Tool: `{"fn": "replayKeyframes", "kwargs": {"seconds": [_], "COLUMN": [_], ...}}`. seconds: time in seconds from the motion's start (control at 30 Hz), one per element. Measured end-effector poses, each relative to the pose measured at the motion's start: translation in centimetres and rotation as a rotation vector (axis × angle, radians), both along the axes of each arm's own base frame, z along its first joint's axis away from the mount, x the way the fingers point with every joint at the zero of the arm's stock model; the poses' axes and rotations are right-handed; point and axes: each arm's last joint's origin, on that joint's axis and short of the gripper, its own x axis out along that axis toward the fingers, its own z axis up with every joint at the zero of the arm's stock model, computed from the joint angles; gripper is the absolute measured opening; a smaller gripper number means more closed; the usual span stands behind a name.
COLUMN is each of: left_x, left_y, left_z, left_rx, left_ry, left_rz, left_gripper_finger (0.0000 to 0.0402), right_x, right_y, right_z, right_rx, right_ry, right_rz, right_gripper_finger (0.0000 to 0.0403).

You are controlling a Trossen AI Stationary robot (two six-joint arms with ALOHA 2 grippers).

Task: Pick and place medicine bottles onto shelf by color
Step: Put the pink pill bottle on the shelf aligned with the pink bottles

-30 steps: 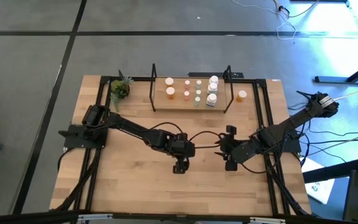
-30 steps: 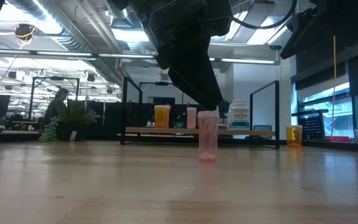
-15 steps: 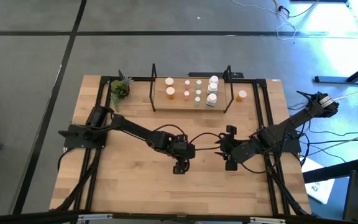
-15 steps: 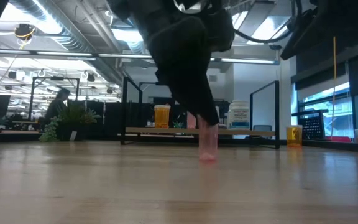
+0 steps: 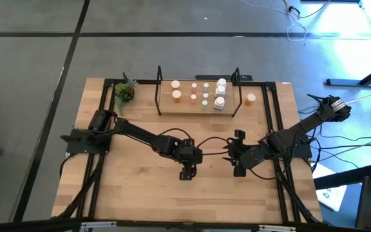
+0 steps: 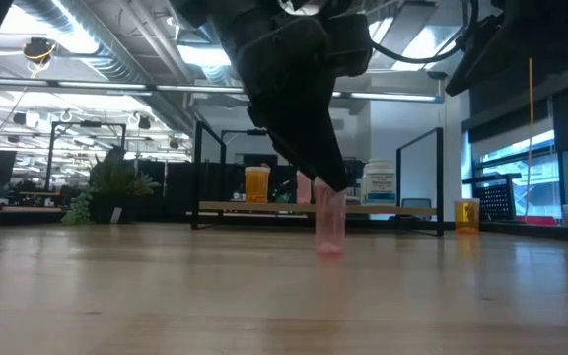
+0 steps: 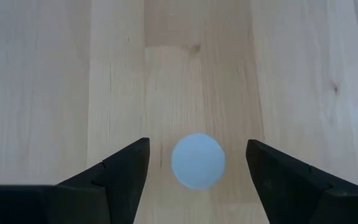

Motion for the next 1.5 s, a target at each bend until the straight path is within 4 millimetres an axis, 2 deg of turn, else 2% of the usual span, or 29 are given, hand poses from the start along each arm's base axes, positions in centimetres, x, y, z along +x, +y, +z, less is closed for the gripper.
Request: {"fn": "replayKeyframes", "kwargs": {"seconds": [0.17, 0.83, 1.17, 1.27, 1.37, 1.5], "left_x": [0.0, -0.2, -0.3, -0.2, 0.3, 0.9], "left_y": [0.1, 0.4, 0.5, 0.9, 1.6, 3.4], "left_z": [0.0, -0.2, -0.2, 0.6, 2.3, 4.4], "left_rx": [0.016, 0.042, 0.044, 0.051, 0.065, 0.097], "left_ry": [-0.004, 0.030, 0.038, 0.074, 0.080, 0.092], "left_rz": [0.016, -0.003, -0.001, 0.007, 0.004, 0.000], "left_gripper_finger": [0.0247, 0.0131, 0.0109, 0.0108, 0.0108, 0.0107], "right_x": [0.0, 0.0, 0.0, 0.0, 0.0, 0.0], "right_y": [0.0, 0.0, 0.0, 0.0, 0.0, 0.0], "right_z": [0.0, 0.0, 0.0, 0.0, 0.0, 0.0], "right_rx": [0.000, 0.000, 0.000, 0.000, 0.000, 0.001], "right_ry": [0.000, 0.002, 0.002, 0.002, 0.002, 0.003], "right_rz": [0.000, 0.002, 0.003, 0.003, 0.003, 0.002], "right_gripper_finger": [0.0198, 0.0198, 0.0198, 0.0198, 0.0198, 0.0198]}}
